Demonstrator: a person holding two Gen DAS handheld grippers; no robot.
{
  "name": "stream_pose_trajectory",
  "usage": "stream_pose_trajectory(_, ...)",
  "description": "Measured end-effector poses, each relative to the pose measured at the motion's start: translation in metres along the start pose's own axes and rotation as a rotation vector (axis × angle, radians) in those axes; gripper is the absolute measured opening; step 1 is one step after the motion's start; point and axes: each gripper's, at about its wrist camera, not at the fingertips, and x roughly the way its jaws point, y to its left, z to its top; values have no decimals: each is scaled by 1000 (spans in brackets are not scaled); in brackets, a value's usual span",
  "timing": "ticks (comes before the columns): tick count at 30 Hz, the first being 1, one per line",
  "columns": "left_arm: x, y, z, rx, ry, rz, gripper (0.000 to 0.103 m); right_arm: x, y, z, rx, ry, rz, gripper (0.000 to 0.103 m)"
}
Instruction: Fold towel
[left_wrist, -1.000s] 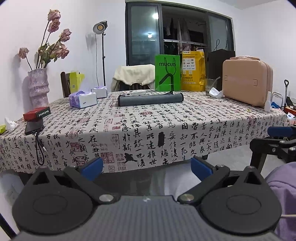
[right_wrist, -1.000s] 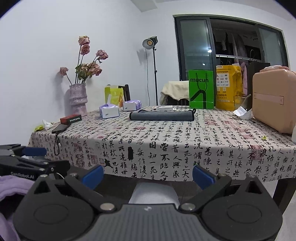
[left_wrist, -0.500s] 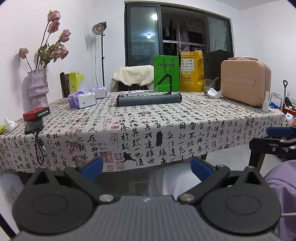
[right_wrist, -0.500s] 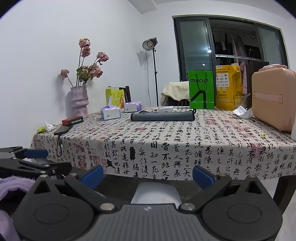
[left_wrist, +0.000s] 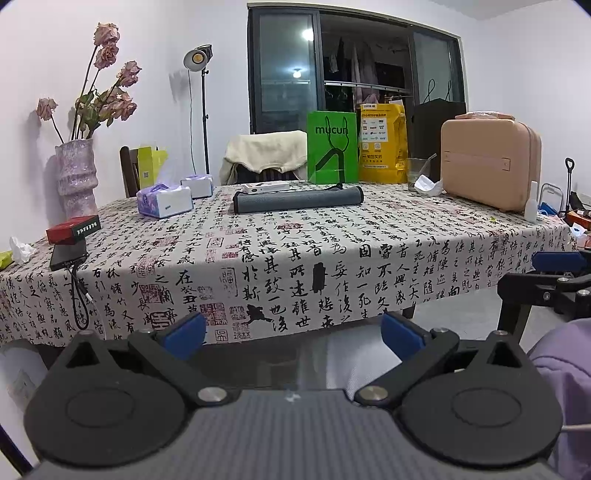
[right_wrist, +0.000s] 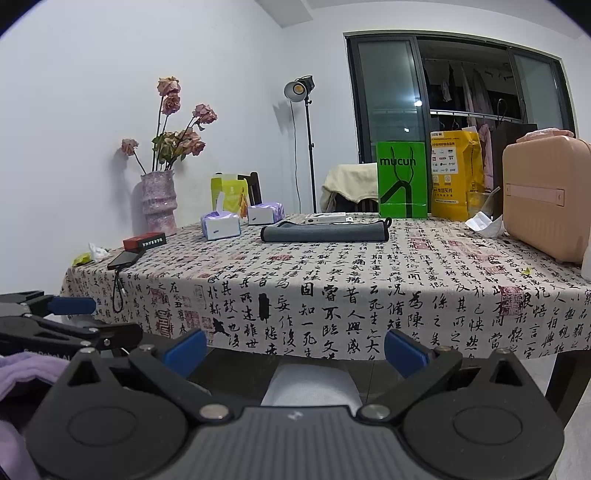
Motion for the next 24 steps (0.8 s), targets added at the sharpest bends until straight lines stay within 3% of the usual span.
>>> stream_pose_trajectory(24, 0, 0, 2, 4, -4, 1, 103, 2, 0, -1, 4, 5, 3, 103)
